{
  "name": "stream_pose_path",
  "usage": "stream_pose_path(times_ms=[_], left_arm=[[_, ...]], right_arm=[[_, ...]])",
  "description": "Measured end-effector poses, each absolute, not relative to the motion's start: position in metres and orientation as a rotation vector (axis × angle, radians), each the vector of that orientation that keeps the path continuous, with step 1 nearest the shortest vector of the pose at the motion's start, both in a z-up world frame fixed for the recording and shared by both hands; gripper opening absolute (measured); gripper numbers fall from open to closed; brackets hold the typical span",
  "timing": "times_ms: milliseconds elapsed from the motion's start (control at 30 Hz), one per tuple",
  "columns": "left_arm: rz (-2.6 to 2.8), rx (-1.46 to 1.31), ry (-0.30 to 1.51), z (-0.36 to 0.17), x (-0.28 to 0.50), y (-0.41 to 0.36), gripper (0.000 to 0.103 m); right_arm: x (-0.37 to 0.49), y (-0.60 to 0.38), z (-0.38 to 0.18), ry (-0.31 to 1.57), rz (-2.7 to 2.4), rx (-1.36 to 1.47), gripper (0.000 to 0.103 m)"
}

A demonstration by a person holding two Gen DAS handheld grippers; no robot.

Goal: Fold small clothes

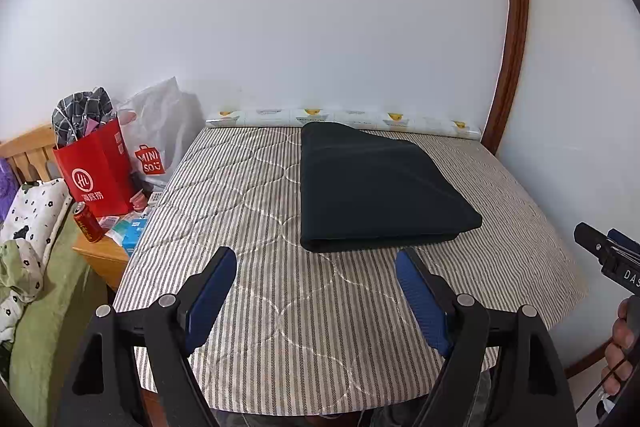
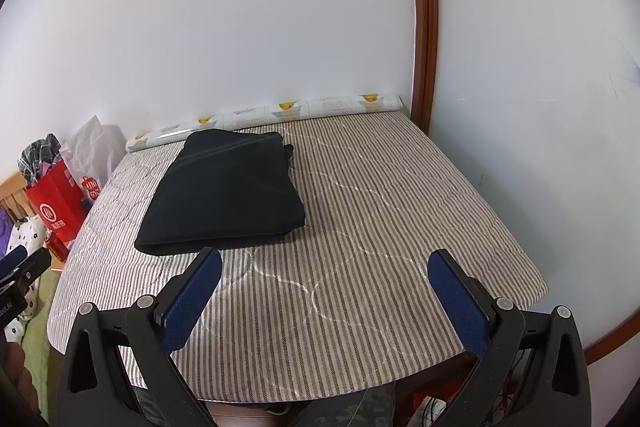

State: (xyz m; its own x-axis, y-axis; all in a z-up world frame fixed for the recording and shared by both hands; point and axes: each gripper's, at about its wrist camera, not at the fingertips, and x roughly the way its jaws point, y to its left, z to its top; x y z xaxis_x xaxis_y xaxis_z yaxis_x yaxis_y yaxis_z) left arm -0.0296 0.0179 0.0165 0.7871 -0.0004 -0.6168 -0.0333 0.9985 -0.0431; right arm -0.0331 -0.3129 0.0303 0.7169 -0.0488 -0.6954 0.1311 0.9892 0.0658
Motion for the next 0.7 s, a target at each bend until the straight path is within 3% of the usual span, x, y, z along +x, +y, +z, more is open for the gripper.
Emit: stream_pose_path(times_ms=[700], left_arm=[[0.020, -0.058, 0.662, 0.0182, -0.0294, 0.0188, 0.081]], right_arm=[[-0.0352, -0.3159, 0.0321, 0.760, -0.099, 0.132, 0.101]])
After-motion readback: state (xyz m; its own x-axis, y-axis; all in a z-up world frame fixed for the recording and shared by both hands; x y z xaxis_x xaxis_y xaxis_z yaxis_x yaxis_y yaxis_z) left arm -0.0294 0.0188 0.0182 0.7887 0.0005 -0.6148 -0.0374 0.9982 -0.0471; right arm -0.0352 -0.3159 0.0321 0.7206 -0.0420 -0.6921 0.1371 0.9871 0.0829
